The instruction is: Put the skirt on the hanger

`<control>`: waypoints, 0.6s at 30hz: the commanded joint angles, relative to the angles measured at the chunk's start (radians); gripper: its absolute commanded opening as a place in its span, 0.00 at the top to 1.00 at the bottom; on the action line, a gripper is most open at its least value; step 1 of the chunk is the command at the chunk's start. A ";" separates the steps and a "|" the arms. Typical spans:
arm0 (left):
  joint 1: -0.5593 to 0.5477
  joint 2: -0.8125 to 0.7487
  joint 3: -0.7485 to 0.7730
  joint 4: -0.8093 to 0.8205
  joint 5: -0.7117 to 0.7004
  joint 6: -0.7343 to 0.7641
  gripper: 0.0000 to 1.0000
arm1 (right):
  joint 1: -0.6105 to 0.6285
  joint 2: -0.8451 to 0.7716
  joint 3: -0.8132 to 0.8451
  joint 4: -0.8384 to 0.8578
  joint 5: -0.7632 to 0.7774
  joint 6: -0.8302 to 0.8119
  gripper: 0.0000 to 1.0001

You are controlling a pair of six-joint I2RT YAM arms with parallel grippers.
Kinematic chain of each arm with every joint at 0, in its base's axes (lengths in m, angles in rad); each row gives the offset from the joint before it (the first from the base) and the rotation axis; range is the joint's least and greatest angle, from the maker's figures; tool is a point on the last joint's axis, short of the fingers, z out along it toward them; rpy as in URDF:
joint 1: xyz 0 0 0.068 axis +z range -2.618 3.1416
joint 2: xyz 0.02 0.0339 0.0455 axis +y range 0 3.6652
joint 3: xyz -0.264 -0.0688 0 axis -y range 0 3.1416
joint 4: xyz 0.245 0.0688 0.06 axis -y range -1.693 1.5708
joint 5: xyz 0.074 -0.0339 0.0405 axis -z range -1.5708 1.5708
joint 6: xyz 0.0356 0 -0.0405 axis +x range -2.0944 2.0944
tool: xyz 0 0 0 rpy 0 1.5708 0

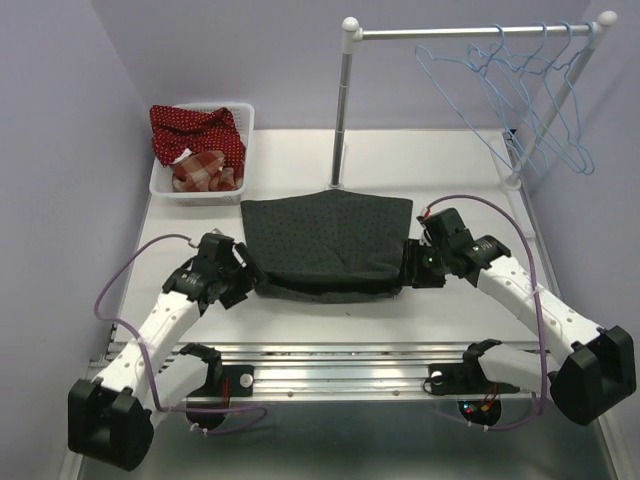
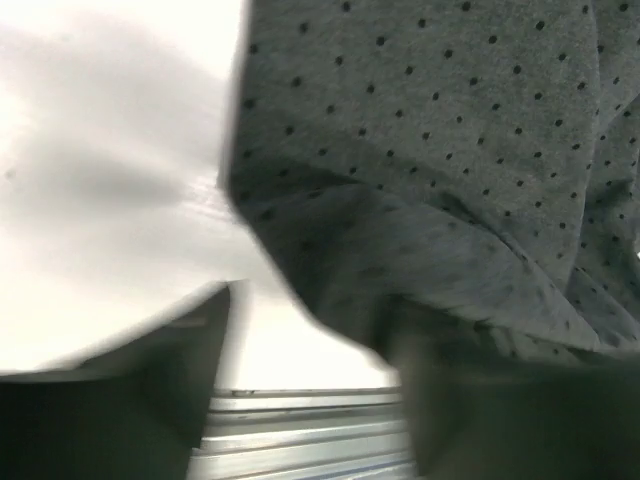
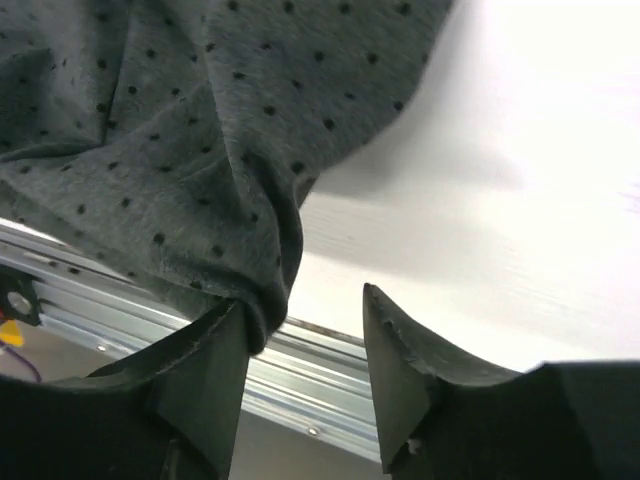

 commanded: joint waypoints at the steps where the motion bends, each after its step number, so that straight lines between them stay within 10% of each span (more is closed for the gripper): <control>1: 0.022 -0.158 0.019 -0.116 -0.064 -0.070 0.08 | -0.036 -0.085 -0.016 -0.054 -0.006 0.061 0.32; 3: 0.022 -0.196 0.043 -0.158 -0.082 -0.069 0.01 | -0.036 -0.092 -0.014 -0.088 -0.075 0.045 0.00; 18: 0.022 -0.176 0.121 -0.067 0.019 0.019 0.01 | -0.036 -0.132 0.049 0.050 -0.310 -0.058 0.00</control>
